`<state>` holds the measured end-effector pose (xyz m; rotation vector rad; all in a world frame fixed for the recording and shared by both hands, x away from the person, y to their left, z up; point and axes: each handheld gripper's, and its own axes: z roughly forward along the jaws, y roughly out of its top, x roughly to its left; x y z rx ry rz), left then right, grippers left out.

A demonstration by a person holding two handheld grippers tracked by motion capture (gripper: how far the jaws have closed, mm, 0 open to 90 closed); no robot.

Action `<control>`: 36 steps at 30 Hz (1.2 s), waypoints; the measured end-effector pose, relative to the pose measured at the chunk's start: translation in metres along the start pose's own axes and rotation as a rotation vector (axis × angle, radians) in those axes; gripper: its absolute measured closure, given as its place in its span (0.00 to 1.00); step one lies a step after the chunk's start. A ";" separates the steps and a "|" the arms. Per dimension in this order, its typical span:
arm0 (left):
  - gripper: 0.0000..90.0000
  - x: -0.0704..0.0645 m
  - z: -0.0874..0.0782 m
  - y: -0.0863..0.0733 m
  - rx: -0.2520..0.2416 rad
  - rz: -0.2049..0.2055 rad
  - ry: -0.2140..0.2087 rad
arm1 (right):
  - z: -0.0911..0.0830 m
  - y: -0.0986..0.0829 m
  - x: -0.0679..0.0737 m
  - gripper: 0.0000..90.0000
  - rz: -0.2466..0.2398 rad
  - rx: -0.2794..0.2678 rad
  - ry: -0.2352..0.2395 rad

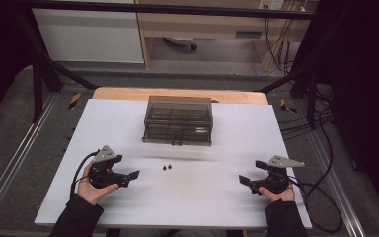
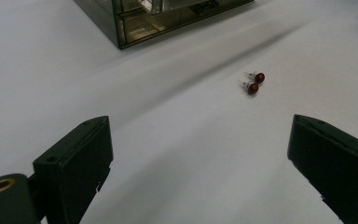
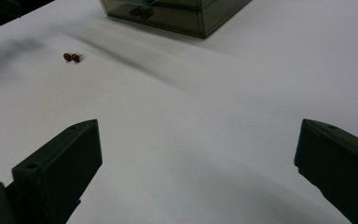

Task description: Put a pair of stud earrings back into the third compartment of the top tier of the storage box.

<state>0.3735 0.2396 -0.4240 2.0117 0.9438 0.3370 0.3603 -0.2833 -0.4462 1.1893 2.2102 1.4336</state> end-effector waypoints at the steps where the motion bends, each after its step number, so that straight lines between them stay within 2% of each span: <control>1: 0.08 -0.002 0.002 0.001 0.005 0.004 0.000 | 0.000 0.000 0.000 0.01 0.001 0.000 0.000; 12: 0.10 -0.021 0.024 0.013 0.018 0.013 -0.007 | 0.000 0.000 0.000 0.02 0.001 0.001 0.001; 22: 0.14 -0.035 0.045 0.021 0.063 0.030 0.001 | 0.000 0.000 0.000 0.02 -0.003 0.000 0.000; 27: 0.18 -0.040 0.054 0.024 0.077 0.035 0.005 | 0.001 0.000 0.000 0.02 -0.001 0.002 -0.001; 36: 0.29 -0.045 0.066 0.027 0.091 0.016 0.015 | 0.001 0.000 0.000 0.02 -0.001 0.008 -0.005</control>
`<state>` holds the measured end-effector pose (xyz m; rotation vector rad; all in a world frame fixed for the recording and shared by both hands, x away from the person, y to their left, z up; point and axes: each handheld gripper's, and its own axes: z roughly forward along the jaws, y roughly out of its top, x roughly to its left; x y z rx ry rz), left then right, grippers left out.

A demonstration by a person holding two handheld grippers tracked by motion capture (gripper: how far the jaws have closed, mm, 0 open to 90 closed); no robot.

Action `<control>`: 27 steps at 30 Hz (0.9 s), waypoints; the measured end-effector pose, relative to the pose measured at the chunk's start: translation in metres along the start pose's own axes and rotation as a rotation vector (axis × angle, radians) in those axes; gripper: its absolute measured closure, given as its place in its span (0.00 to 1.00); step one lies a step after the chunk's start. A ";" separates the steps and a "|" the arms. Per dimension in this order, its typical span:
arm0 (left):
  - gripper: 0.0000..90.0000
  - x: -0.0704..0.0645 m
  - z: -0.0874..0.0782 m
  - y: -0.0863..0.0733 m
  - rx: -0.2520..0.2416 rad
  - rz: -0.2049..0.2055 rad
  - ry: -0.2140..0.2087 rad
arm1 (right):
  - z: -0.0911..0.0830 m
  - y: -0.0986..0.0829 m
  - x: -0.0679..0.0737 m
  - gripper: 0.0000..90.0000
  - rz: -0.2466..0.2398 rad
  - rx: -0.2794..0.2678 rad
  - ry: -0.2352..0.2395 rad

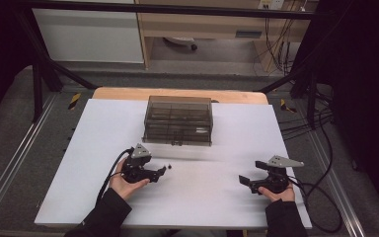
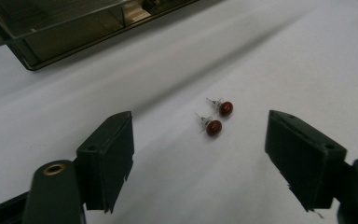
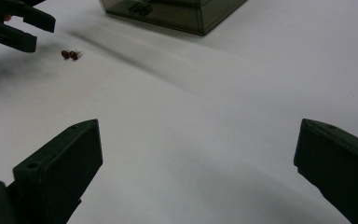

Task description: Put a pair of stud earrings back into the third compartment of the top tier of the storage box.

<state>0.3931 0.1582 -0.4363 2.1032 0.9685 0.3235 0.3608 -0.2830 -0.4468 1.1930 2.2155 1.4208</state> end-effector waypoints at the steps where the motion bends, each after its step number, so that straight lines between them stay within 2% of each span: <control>1: 0.31 0.000 0.001 0.000 0.000 0.000 0.003 | 0.000 0.000 0.000 0.02 0.000 0.000 0.000; 5: 0.38 -0.003 0.005 0.003 0.000 -0.008 0.007 | 0.000 0.000 0.000 0.02 0.001 -0.001 0.000; 15: 0.59 -0.011 0.017 0.007 0.027 0.013 0.036 | 0.000 0.000 0.000 0.02 0.003 -0.002 0.001; 24: 0.71 -0.016 0.022 0.006 0.053 0.020 0.051 | 0.000 0.000 0.000 0.02 0.003 -0.001 0.001; 25: 0.72 -0.014 0.022 0.007 0.057 0.043 0.052 | 0.000 0.000 0.000 0.02 0.003 -0.002 0.002; 26: 0.73 -0.016 0.022 0.006 0.055 0.020 0.052 | 0.000 0.000 0.000 0.02 0.004 -0.002 0.002; 27: 0.74 -0.016 0.023 0.006 0.054 0.015 0.051 | 0.000 0.000 0.000 0.02 0.004 -0.002 0.002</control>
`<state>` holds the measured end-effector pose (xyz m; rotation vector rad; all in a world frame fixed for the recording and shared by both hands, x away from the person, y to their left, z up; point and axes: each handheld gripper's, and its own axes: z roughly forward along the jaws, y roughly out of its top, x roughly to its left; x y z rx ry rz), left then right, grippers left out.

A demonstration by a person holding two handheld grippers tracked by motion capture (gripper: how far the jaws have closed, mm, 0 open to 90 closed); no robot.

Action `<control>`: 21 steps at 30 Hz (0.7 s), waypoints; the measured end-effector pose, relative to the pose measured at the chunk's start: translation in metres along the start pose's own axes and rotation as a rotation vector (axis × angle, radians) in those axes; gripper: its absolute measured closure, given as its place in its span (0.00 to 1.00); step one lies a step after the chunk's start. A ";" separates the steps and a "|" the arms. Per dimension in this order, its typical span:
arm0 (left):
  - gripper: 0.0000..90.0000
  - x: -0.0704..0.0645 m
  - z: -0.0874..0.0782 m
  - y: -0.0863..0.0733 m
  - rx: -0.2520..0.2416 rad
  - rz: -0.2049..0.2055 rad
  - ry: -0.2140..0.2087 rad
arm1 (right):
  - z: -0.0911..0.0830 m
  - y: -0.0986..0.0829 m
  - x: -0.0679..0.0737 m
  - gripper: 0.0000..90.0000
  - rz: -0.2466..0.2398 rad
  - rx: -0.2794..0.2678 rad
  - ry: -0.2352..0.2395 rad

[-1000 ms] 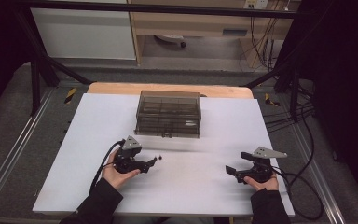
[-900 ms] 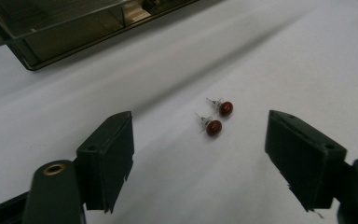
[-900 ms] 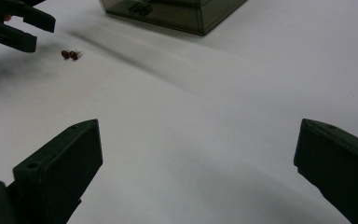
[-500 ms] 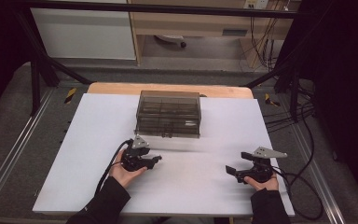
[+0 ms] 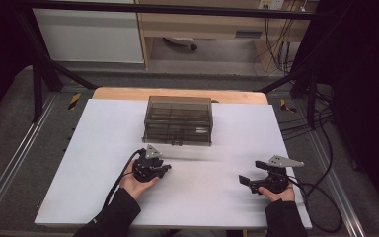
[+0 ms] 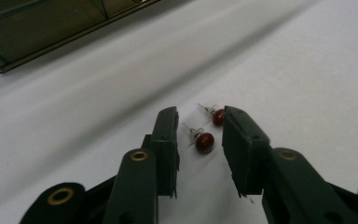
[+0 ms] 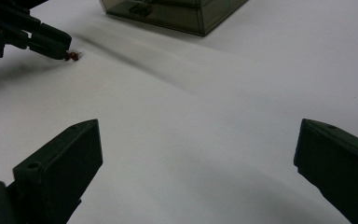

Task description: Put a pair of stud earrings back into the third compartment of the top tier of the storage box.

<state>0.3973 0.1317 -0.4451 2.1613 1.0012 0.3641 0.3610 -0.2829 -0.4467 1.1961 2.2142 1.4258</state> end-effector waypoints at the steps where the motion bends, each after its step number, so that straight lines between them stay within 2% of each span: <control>1: 0.76 0.000 0.000 0.000 -0.002 -0.003 0.000 | 0.000 0.000 0.000 0.02 0.000 0.000 0.000; 15: 0.86 -0.003 0.005 0.000 0.010 -0.005 0.004 | 0.000 0.000 0.000 0.02 0.002 -0.001 0.002; 21: 0.87 -0.003 0.005 -0.001 0.012 -0.009 0.009 | 0.000 0.000 0.000 0.02 -0.001 -0.003 0.003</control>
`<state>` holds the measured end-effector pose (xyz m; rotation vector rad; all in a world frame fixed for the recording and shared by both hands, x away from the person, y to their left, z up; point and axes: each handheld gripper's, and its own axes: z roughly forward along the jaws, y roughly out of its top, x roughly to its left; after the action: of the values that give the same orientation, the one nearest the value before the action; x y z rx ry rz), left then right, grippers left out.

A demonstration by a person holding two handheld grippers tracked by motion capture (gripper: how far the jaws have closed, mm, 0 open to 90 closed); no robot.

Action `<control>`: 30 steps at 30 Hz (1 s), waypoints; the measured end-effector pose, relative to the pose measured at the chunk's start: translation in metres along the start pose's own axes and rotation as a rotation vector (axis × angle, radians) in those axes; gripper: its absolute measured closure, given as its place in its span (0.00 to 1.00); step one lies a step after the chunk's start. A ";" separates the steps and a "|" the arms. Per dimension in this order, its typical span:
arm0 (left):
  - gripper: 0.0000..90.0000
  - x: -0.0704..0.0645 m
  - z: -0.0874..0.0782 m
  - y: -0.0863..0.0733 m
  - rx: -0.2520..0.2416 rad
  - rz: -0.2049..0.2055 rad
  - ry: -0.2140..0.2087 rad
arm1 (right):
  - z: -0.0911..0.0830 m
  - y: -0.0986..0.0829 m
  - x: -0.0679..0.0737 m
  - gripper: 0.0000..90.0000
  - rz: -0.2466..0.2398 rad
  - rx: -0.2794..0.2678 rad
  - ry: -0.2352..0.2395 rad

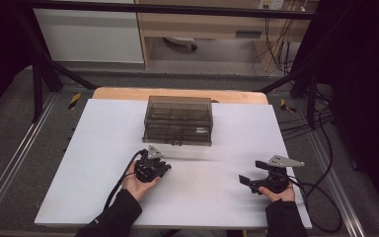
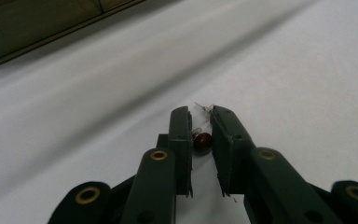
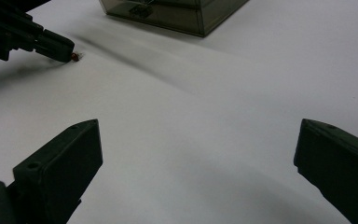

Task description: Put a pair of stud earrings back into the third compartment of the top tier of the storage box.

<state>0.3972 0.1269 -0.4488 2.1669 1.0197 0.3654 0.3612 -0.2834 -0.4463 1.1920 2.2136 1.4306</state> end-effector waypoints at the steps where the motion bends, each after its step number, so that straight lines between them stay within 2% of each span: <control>1: 0.87 0.000 0.000 0.000 0.000 -0.001 0.001 | 0.000 0.000 0.000 0.02 0.000 0.001 0.000; 11: 0.88 0.000 -0.001 0.000 -0.005 -0.003 -0.001 | 0.000 0.000 0.000 0.02 0.000 0.001 0.000; 23: 0.88 -0.001 -0.011 0.000 -0.022 0.012 -0.018 | 0.000 0.000 0.000 0.02 0.005 0.003 0.001; 30: 0.88 0.000 -0.018 0.000 -0.035 0.007 -0.032 | 0.000 0.000 0.000 0.02 0.004 0.000 0.001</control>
<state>0.3882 0.1357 -0.4360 2.1384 0.9815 0.3489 0.3613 -0.2833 -0.4462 1.1962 2.2134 1.4331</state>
